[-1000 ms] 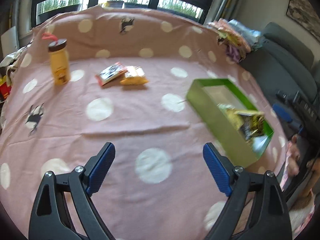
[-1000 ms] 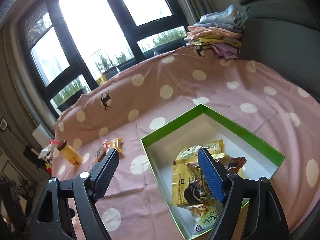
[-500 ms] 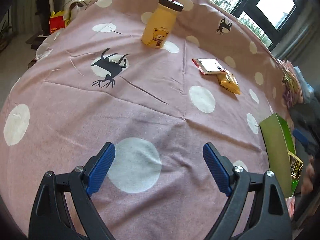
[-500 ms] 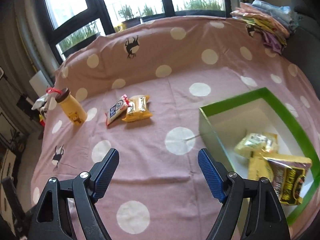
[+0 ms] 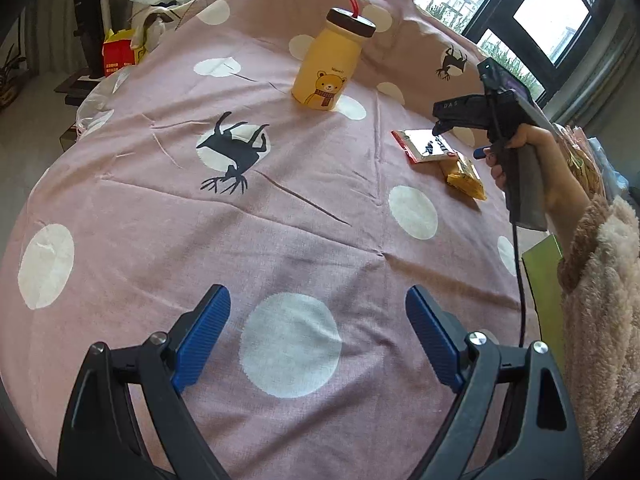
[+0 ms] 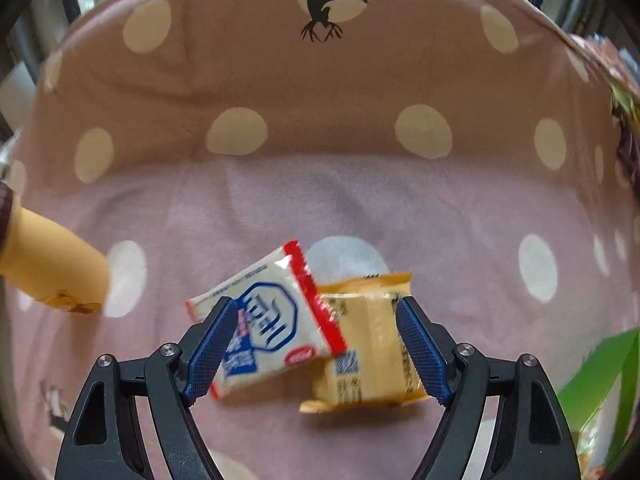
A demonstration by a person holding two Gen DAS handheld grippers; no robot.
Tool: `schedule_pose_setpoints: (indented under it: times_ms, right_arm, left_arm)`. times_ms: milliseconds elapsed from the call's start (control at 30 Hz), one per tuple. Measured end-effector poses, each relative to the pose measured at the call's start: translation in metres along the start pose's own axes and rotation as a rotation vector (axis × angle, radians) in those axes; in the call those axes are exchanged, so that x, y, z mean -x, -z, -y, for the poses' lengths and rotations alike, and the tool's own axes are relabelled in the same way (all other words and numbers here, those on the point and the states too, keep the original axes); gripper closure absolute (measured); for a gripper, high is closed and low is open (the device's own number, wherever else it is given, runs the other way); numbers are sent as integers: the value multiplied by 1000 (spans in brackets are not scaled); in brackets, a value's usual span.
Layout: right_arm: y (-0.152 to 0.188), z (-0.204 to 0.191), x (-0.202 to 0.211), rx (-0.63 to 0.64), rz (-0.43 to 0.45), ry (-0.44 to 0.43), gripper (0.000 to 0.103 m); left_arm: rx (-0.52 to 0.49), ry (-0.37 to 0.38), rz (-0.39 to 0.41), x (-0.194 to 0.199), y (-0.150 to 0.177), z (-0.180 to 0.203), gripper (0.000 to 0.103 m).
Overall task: Organize snacks
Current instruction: 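Move the open right tool to the yellow cake pack, then grasp the yellow cake pack with the right tool and lift it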
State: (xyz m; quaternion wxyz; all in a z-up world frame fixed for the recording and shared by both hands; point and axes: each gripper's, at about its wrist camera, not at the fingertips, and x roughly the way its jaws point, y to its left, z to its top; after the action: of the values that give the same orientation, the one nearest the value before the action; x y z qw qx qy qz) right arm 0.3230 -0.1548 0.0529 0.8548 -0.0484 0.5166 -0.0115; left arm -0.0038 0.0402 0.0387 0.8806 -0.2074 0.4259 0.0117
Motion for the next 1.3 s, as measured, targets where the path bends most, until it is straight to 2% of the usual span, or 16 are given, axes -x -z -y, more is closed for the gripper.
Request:
schedule_pose_setpoints:
  times_ms: [33,133,200,267,333,400,567,633,700,833,933,1000,1100,1133,1200,1300]
  right_arm:
    - [-3,-2,-11,16,-23,26,22]
    - [-10,3,-25,-2,-47,-22,22]
    - [-11,2,-28,47,-66,-37,22]
    - [-10,4,-31,84,-119,-78,22]
    - [-5,13,-33,62,-183,-133,24]
    - [5,19,-30,77,-212,-185,30]
    - [58,26,-5,155,-260,-280,33]
    - [90,27,9,193,-248,-283,35]
    - [120,29,21,220,-247,-277,49]
    - [174,36,44,219,-258,-377,53]
    - [208,40,62,211,-224,-442,54]
    - [226,44,77,206,-188,-477,54]
    - [245,51,103,181,-108,-473,53]
    - [239,59,108,165,-84,-474,53]
    - [235,74,115,94,-35,-484,46]
    - [232,86,106,14,-46,-493,44]
  left_arm:
    - [3,1,-2,0,-1,0,13]
    - [6,0,1,2,-2,-3,13]
    - [9,3,0,2,-2,-4,13]
    - [1,1,-6,1,-2,-2,13]
    - [-11,-11,-7,0,-1,0,13]
    - [-23,-19,-5,0,0,2,13]
    - [-24,-13,-10,0,0,3,13]
    - [-25,-15,-13,0,1,4,13]
    - [-29,-14,-15,0,2,6,13]
    - [-42,2,-23,-2,4,11,13]
    - [-48,25,-38,-5,7,18,13]
    - [-54,68,-60,-8,9,23,13]
    - [-64,148,-94,-11,14,35,13]
    - [-71,171,-101,-12,16,39,13]
    - [-91,213,-117,-17,20,52,15]
    - [-115,279,-150,-28,22,73,17]
